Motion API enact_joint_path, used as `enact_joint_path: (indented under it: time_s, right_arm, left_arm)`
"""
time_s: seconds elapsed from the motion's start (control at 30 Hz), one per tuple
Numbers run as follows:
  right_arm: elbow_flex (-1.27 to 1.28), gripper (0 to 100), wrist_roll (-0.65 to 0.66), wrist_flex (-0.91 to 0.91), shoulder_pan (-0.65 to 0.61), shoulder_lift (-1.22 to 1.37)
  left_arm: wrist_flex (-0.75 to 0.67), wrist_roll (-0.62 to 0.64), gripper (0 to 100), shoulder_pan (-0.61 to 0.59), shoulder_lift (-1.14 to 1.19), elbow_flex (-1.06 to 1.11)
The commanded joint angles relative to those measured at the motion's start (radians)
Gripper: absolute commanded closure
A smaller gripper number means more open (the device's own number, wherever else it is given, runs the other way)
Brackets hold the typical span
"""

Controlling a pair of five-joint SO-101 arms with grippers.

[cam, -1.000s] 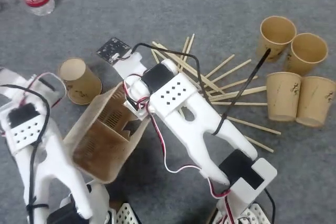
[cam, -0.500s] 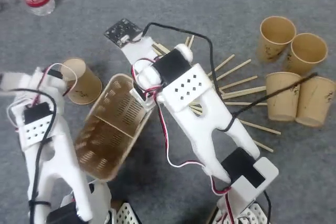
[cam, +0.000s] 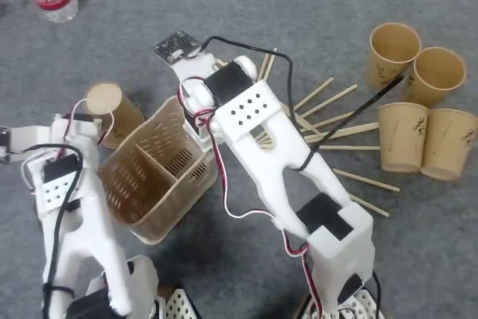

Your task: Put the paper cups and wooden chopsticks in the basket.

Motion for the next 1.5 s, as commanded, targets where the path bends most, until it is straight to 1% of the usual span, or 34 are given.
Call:
enact_joint_path:
  time_s: [0.0, 0.03, 0.2, 0.27, 0.37, 0.47, 0.67, 0.8, 0.87, 0.93, 1.0, 1.07, 1.13, 1.27, 1.37, 1.4, 1.47]
  right_arm:
    - [-0.127, 96.7, -0.011, 0.021, 0.013, -0.015]
    - [-0.143, 93.4, -0.011, 0.022, 0.015, -0.016]
    - [-0.183, 71.7, -0.008, 0.022, 0.081, -0.019]
    - [-0.184, 67.2, -0.006, 0.022, 0.101, -0.025]
    - [-0.184, 66.6, -0.005, 0.022, 0.122, -0.050]
    - [-0.184, 66.6, -0.003, 0.022, 0.134, -0.108]
    - [-0.184, 66.7, -0.003, 0.022, 0.205, -0.305]
    - [-0.178, 66.7, -0.003, 0.022, 0.225, -0.369]
    - [-0.183, 66.7, -0.003, 0.033, 0.226, -0.389]
    - [-0.169, 66.7, -0.003, 0.038, 0.246, -0.421]
    - [-0.126, 66.7, -0.005, 0.036, 0.302, -0.456]
    - [-0.058, 66.7, -0.005, 0.036, 0.366, -0.479]
    - [0.031, 66.7, -0.005, 0.035, 0.437, -0.503]
    - [0.221, 66.7, -0.008, 0.025, 0.539, -0.544]
    - [0.354, 66.7, -0.014, -0.024, 0.565, -0.578]
    - [0.405, 66.7, -0.015, -0.054, 0.565, -0.591]
    - [0.511, 66.7, -0.015, -0.131, 0.561, -0.622]
  left_arm:
    - [-0.074, 0.008, 99, 0.006, -0.006, 0.016]
    - [-0.100, 0.008, 99, -0.002, -0.011, 0.028]
    - [-0.272, 0.011, 99, -0.118, -0.006, 0.079]
    - [-0.347, 0.009, 98, -0.152, -0.008, 0.108]
    - [-0.443, 0.006, 98, -0.163, -0.009, 0.156]
    - [-0.496, 0.006, 98, -0.164, -0.014, 0.185]
    - [-0.502, 0.005, 98, -0.184, -0.014, 0.189]
    - [-0.503, -0.005, 98, -0.190, -0.014, 0.189]
    - [-0.503, -0.077, 98, -0.190, -0.014, 0.194]
    - [-0.503, -0.209, 98, -0.193, -0.014, 0.189]
    - [-0.505, -0.387, 98, -0.222, -0.015, 0.180]
    - [-0.505, -0.597, 98, -0.252, -0.015, 0.163]
    - [-0.506, -0.776, 98, -0.250, -0.015, 0.137]
    - [-0.506, -0.954, 98, -0.256, -0.015, 0.044]
    - [-0.502, -1.148, 98, -0.250, -0.015, -0.028]
    - [-0.500, -1.185, 98, -0.244, -0.014, -0.045]
    - [-0.489, -1.243, 98, -0.193, -0.012, -0.074]
